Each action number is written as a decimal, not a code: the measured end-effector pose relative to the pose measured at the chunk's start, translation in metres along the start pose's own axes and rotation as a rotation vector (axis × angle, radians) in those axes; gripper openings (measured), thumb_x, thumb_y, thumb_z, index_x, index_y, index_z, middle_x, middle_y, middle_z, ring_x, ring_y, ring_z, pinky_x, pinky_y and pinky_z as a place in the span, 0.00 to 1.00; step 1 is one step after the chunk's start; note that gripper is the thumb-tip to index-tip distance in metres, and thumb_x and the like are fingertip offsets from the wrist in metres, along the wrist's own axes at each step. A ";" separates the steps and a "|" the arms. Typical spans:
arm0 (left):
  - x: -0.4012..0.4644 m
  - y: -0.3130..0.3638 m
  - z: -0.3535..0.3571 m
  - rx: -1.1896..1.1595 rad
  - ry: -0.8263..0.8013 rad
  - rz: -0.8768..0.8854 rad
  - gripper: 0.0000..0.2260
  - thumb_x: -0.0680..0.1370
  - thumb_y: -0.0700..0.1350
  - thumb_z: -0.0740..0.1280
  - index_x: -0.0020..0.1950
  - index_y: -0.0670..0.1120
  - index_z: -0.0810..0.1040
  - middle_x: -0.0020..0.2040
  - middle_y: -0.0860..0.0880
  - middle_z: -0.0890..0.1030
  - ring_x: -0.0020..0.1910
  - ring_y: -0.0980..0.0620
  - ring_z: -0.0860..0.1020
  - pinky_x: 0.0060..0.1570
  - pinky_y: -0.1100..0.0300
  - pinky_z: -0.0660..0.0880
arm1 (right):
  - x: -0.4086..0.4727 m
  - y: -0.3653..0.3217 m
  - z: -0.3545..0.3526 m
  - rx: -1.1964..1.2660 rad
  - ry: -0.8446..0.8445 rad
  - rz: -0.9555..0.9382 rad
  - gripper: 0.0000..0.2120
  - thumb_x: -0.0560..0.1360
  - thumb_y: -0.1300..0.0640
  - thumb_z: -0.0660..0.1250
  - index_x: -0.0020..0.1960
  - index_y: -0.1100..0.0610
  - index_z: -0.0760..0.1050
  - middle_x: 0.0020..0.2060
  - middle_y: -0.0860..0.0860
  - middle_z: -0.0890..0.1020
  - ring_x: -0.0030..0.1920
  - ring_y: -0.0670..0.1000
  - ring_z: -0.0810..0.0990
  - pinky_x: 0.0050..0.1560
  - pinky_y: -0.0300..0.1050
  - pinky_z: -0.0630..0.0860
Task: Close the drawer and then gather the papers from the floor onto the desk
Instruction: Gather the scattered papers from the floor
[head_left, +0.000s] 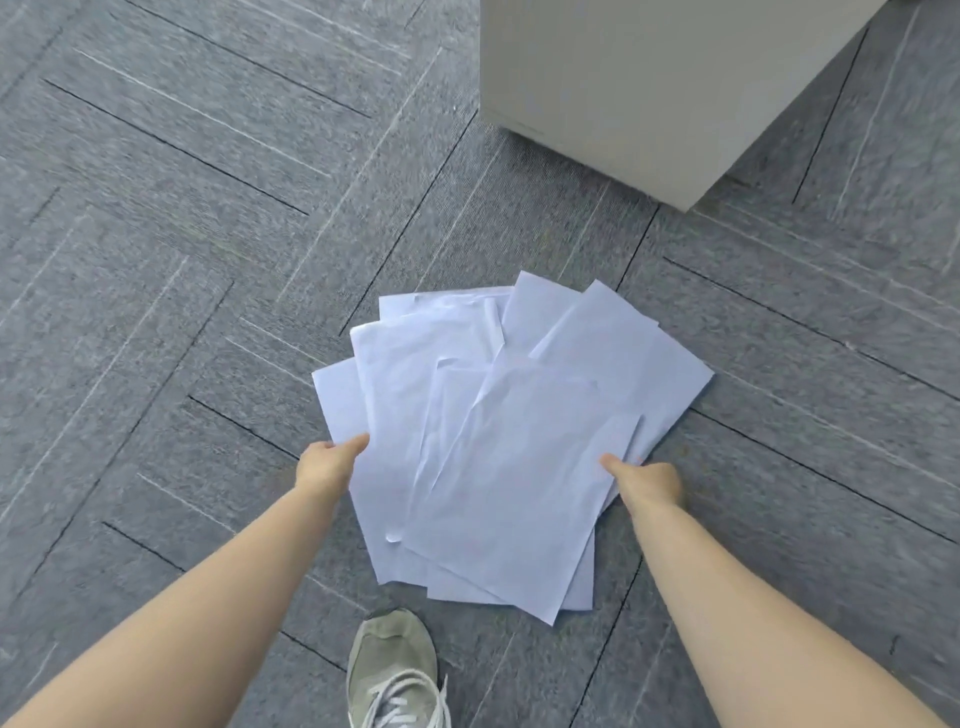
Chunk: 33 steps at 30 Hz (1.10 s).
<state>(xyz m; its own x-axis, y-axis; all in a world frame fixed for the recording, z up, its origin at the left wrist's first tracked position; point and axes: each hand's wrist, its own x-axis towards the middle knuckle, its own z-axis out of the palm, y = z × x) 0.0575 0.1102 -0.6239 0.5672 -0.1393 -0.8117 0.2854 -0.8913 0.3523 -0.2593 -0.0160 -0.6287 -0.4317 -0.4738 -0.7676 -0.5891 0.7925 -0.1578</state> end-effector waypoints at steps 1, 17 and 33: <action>0.010 -0.006 0.005 0.003 0.046 0.010 0.24 0.63 0.57 0.72 0.43 0.37 0.78 0.48 0.39 0.82 0.42 0.41 0.79 0.48 0.45 0.76 | 0.007 0.002 0.008 0.025 0.062 0.001 0.36 0.64 0.43 0.74 0.60 0.69 0.72 0.58 0.63 0.80 0.56 0.63 0.80 0.54 0.55 0.78; 0.009 0.027 0.056 0.073 -0.148 0.316 0.20 0.62 0.47 0.75 0.51 0.49 0.75 0.47 0.49 0.83 0.47 0.46 0.82 0.52 0.46 0.79 | -0.010 -0.037 0.060 0.290 0.034 -0.251 0.22 0.68 0.61 0.70 0.62 0.60 0.75 0.55 0.57 0.82 0.57 0.59 0.80 0.52 0.43 0.72; -0.176 0.149 -0.081 -0.265 -0.358 0.558 0.12 0.62 0.37 0.75 0.44 0.45 0.82 0.35 0.51 0.86 0.33 0.51 0.83 0.38 0.53 0.82 | -0.194 -0.123 -0.080 0.615 -0.479 -0.555 0.17 0.70 0.73 0.67 0.55 0.59 0.78 0.48 0.55 0.86 0.45 0.53 0.85 0.48 0.49 0.82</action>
<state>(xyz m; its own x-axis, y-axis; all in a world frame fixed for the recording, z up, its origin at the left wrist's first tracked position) 0.0626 0.0370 -0.3911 0.4076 -0.7178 -0.5645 0.2310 -0.5170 0.8242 -0.1572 -0.0518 -0.4106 0.2071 -0.7434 -0.6360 -0.1051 0.6295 -0.7699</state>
